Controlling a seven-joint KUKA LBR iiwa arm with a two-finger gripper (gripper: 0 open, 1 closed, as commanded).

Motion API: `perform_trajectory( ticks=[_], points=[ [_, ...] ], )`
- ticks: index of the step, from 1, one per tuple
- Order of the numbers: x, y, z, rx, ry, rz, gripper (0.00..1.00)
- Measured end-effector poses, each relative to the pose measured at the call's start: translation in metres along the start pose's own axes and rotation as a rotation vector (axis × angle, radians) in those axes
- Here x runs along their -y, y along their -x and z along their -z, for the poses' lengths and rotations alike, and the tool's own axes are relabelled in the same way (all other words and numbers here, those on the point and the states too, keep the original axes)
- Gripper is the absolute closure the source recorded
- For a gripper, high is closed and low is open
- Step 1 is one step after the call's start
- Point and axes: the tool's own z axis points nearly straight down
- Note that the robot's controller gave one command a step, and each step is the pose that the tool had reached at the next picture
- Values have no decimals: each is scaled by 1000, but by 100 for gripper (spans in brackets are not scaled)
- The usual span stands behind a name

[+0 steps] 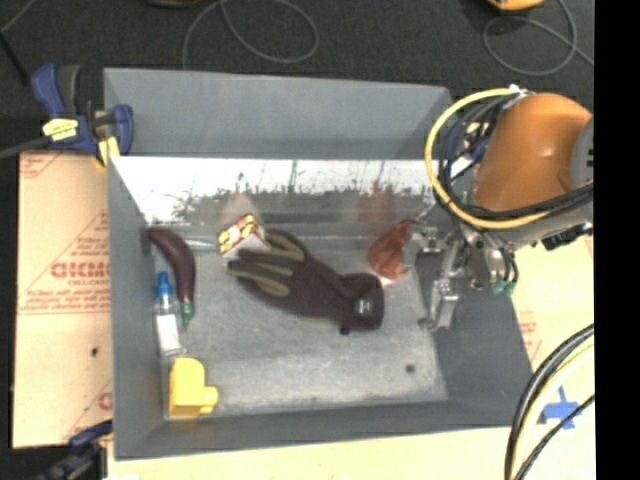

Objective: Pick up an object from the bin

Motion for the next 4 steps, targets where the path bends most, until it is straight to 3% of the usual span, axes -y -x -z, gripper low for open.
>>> perform_trajectory(
  ticks=[1, 2, 3, 4],
  points=[
    [0, 2, 4, 8, -1, 2, 0],
    [-24, 4, -32, 12, -3, 65, 0],
    [-53, -5, -65, 8, 0, 42, 0],
    [-68, 6, -119, 21, -2, -221, 100]
  ],
)
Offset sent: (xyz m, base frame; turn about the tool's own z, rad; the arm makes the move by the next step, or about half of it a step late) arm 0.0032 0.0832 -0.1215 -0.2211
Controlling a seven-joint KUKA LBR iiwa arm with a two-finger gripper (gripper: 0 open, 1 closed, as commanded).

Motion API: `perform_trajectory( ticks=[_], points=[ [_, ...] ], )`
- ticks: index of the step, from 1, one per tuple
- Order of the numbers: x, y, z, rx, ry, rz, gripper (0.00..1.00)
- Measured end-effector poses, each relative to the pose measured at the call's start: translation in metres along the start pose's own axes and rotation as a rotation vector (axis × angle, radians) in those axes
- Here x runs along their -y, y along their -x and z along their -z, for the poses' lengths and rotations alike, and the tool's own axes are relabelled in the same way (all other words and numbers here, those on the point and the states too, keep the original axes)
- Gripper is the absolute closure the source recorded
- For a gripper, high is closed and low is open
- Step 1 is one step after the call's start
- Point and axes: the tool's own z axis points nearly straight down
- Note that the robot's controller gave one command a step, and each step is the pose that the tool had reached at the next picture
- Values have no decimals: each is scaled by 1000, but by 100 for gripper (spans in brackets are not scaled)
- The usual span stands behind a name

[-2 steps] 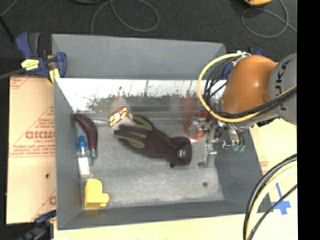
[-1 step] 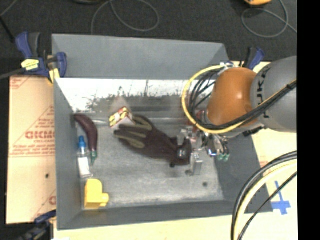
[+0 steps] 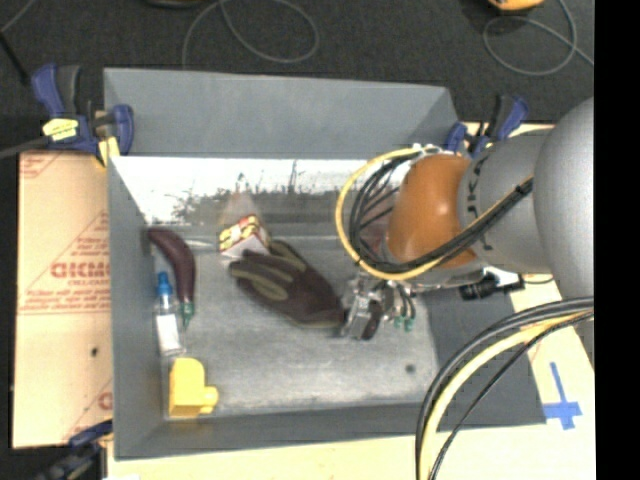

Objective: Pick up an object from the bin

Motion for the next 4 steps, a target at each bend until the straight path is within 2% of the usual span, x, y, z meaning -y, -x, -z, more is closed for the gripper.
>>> perform_trajectory(
  ticks=[1, 2, 4],
  points=[
    [0, 0, 0, 0, 0, 1, 100],
    [12, -16, 115, 2, -1, 1, 100],
    [12, -16, 116, 2, -1, 1, 100]
  ],
)
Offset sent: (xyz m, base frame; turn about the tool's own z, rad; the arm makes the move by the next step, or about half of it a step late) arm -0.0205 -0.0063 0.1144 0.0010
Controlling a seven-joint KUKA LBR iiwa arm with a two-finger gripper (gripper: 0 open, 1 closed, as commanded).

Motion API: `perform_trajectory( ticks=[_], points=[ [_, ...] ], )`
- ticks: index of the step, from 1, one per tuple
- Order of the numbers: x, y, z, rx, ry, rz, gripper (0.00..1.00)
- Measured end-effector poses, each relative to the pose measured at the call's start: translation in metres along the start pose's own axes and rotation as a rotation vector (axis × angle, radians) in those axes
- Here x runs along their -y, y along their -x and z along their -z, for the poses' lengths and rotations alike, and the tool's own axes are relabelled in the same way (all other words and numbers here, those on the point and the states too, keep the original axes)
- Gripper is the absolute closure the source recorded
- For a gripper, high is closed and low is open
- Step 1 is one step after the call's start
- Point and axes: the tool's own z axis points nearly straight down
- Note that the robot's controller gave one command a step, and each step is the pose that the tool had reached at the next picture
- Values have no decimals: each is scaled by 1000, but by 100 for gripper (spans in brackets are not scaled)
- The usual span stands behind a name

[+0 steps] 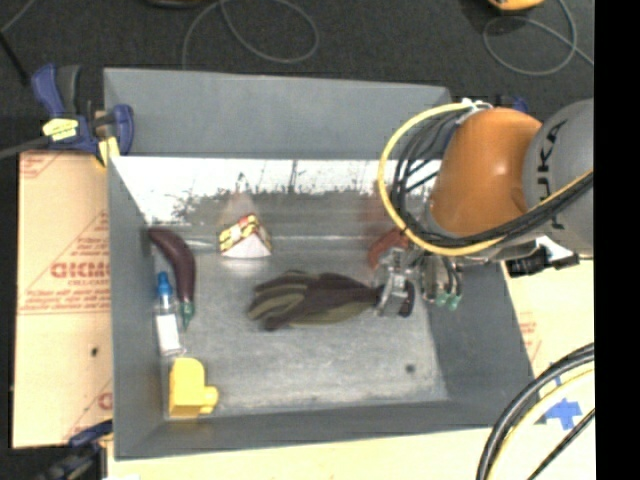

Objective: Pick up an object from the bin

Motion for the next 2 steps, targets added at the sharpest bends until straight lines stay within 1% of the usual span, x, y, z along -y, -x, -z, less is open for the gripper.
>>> perform_trajectory(
  ticks=[1, 2],
  points=[
    [11, 21, 17, 21, 2, 51, 100],
    [45, 18, 106, 4, -1, -84, 100]
  ],
)
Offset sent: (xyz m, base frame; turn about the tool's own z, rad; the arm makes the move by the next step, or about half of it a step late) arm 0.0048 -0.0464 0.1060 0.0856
